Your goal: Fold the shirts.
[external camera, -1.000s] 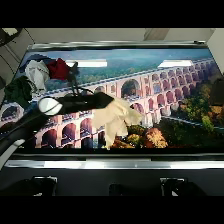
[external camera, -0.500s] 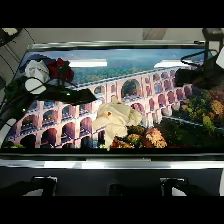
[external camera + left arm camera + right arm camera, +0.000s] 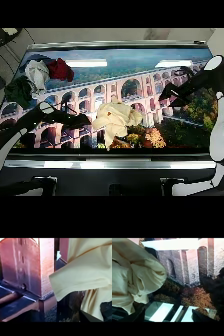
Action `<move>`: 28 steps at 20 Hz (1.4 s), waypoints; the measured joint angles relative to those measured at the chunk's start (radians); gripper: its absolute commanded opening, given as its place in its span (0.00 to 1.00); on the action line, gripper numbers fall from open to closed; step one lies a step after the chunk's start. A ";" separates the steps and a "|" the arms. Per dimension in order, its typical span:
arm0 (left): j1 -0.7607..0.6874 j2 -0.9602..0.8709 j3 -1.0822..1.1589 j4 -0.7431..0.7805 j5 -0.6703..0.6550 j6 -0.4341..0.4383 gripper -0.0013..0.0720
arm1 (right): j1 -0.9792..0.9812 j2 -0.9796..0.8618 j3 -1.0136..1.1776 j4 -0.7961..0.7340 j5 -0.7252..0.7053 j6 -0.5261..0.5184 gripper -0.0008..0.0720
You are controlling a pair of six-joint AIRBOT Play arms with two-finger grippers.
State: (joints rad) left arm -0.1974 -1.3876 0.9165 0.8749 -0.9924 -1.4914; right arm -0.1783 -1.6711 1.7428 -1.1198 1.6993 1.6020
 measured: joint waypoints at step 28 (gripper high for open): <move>-0.114 -0.012 -0.031 -0.148 0.356 -0.011 0.05 | 0.265 -0.087 -0.366 0.119 -0.491 -0.001 0.06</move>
State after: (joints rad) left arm -0.3115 -1.3994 0.8860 0.7269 -0.6365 -1.5024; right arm 0.0864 -1.7584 1.3766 -1.0008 1.2087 1.6012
